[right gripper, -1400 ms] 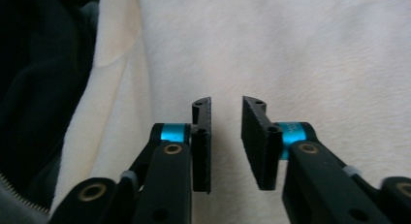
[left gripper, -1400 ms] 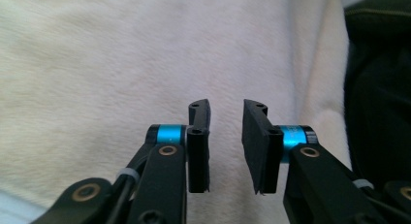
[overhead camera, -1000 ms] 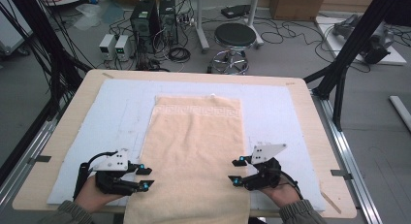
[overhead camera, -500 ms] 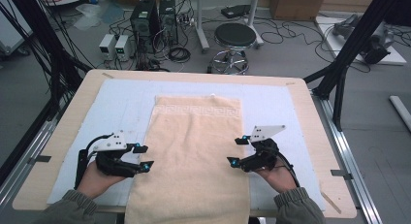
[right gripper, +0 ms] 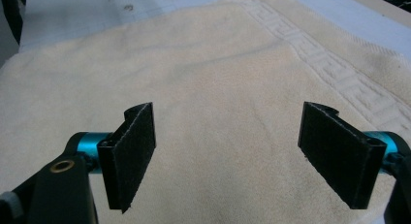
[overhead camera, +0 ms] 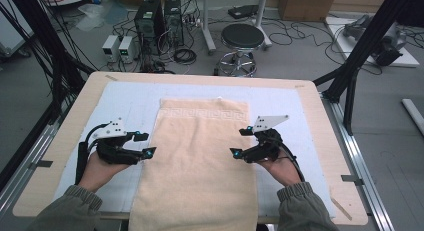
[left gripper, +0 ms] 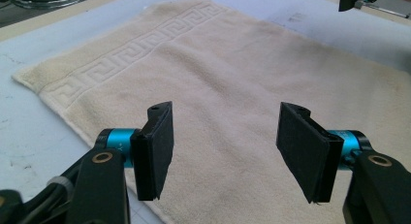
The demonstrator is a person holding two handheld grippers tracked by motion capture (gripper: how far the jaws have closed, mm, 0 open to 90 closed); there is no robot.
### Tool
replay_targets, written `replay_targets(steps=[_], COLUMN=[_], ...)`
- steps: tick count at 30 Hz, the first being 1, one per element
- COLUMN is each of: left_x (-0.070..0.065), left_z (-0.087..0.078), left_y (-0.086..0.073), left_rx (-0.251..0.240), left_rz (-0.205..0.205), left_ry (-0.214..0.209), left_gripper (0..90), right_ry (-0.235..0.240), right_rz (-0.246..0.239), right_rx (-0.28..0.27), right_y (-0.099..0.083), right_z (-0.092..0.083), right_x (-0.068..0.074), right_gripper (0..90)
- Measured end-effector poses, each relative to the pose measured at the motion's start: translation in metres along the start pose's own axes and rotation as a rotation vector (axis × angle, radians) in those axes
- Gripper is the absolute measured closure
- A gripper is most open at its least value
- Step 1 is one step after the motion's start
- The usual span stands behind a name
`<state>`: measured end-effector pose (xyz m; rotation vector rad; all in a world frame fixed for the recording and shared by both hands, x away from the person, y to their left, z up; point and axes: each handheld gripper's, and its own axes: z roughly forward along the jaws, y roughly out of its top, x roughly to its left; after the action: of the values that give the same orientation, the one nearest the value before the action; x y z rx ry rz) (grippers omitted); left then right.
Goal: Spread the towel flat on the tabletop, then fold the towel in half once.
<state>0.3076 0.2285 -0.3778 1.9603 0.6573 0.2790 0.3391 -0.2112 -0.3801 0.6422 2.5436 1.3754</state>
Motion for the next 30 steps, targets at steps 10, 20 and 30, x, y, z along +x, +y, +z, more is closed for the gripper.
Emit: replay_targets(steps=[10, 20, 30], left_x=[0.008, 0.039, 0.086], left_z=[0.008, 0.017, 0.053], left_y=[0.006, 0.043, 0.029], left_rx=[0.028, 0.015, 0.067], left_rz=[-0.01, -0.003, -0.104], left_ry=[0.012, 0.063, 0.143], left_gripper=[38.5, 38.7, 39.6], right_ry=[-0.003, -0.057, -0.113], right_rz=[0.017, 0.025, 0.103], right_rx=[0.011, 0.027, 0.063], right_y=[-0.001, 0.024, 0.019], right_z=[-0.001, -0.005, 0.023], right_x=[-0.008, -0.042, -0.087], right_gripper=[20.7, 21.0, 24.8])
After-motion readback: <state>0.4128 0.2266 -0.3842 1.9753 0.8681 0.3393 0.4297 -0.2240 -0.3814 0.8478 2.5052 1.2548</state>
